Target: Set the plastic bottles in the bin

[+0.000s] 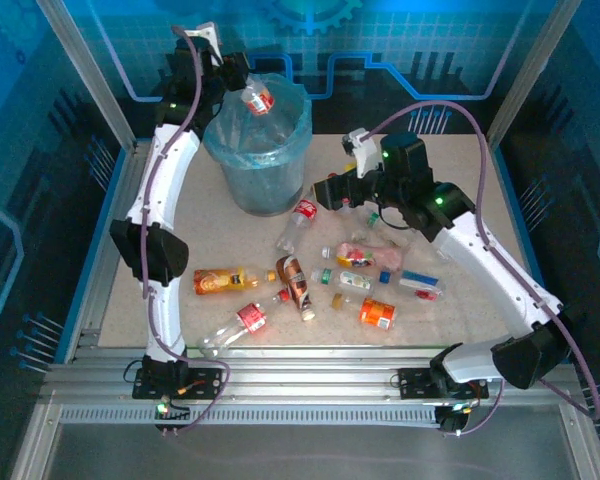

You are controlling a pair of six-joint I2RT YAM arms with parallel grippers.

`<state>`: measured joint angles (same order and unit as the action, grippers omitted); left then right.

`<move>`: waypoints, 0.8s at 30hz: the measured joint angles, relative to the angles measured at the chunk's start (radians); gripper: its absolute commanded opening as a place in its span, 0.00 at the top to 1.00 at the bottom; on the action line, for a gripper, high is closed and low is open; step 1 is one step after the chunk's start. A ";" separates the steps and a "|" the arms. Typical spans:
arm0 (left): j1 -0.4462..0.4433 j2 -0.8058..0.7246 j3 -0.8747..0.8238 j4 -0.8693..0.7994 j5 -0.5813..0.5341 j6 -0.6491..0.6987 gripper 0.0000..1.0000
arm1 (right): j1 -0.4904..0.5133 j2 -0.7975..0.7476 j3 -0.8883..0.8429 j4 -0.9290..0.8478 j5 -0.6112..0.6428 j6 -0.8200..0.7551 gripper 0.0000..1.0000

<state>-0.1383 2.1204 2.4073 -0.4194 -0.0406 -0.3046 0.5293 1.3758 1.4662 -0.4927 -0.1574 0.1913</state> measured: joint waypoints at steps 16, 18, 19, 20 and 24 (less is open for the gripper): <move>0.000 0.043 -0.146 0.055 0.067 -0.005 1.00 | 0.001 0.062 0.035 -0.009 -0.007 -0.005 0.11; 0.000 0.059 -0.146 0.060 0.075 -0.007 1.00 | 0.001 0.066 0.035 -0.009 -0.007 -0.005 0.11; 0.000 0.067 -0.146 0.060 0.077 -0.007 1.00 | 0.001 0.068 0.035 -0.010 -0.007 -0.005 0.10; 0.000 0.074 -0.146 0.060 0.083 -0.007 1.00 | 0.001 0.071 0.035 -0.009 -0.007 -0.005 0.11; 0.000 0.093 -0.146 0.060 0.095 -0.007 1.00 | 0.001 0.084 0.039 -0.015 -0.007 -0.009 0.11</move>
<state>-0.1383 2.2139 2.2616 -0.3595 0.0547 -0.3119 0.5301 1.4597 1.5047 -0.5076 -0.1646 0.1825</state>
